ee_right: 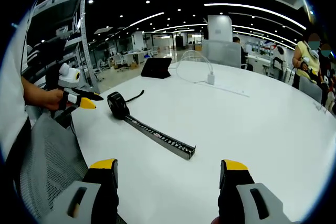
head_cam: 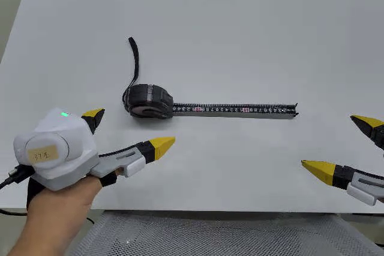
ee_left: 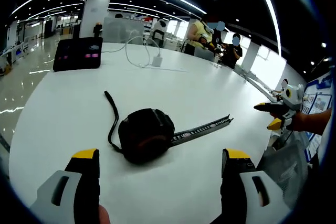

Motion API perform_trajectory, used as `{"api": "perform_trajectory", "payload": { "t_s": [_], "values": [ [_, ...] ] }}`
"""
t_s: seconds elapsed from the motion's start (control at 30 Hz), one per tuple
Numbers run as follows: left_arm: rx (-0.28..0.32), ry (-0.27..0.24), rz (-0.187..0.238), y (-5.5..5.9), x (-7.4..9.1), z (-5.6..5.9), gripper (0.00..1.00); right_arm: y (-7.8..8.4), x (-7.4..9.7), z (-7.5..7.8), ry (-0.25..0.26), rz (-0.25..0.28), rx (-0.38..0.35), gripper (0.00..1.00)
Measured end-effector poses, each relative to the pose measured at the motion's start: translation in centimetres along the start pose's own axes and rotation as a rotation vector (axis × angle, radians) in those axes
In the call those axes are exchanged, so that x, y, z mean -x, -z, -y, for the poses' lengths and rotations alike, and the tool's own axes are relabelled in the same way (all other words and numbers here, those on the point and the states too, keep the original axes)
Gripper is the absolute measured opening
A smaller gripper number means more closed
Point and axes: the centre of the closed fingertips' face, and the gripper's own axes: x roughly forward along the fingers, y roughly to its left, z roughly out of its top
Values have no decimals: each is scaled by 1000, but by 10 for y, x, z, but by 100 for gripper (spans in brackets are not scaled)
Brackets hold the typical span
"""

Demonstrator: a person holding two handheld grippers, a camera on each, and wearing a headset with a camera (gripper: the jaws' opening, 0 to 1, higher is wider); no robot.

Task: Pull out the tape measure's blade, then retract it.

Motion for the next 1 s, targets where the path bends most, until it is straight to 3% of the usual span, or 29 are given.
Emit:
{"api": "perform_trajectory", "payload": {
  "t_s": [0.4, 0.67, 1.0],
  "values": [
    [42, 11, -1, 3, -18, 6, 93, 1, 0, 8, 12, 11, -23, 78],
    [92, 7, 24, -5, -30, 3, 92, 1, -1, 12, 17, 11, -35, 77],
    [121, 4, 43, -8, -37, 7, 91, 3, -2, 14, 20, 9, -41, 77]
  ]
}}
